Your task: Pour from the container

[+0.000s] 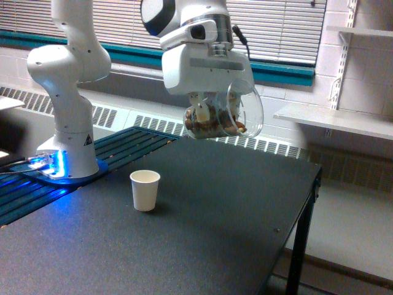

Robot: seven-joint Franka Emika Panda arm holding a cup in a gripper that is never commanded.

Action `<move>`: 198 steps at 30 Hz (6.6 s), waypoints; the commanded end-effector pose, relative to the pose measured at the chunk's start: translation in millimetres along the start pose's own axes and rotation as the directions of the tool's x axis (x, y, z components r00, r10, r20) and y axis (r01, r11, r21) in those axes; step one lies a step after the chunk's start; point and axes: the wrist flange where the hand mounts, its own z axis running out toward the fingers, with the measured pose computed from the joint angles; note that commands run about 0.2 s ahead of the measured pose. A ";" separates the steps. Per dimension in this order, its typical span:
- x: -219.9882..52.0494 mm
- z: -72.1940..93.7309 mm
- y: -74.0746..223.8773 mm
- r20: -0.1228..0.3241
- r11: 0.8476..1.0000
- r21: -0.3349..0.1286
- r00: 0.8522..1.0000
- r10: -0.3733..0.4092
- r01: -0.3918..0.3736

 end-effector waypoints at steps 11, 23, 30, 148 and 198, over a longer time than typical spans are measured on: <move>-29.9 -27.4 2.8 -0.062 0.997 0.018 0.995 -0.072 0.073; -70.3 -38.7 21.2 -0.071 0.996 0.007 0.993 -0.092 0.093; -96.3 -48.0 29.5 -0.070 0.995 -0.002 0.992 -0.104 0.104; -314.9 -85.5 155.2 0.232 0.969 -0.238 0.973 -0.015 0.072; -324.9 -69.0 171.6 0.284 0.921 -0.344 0.955 -0.084 0.184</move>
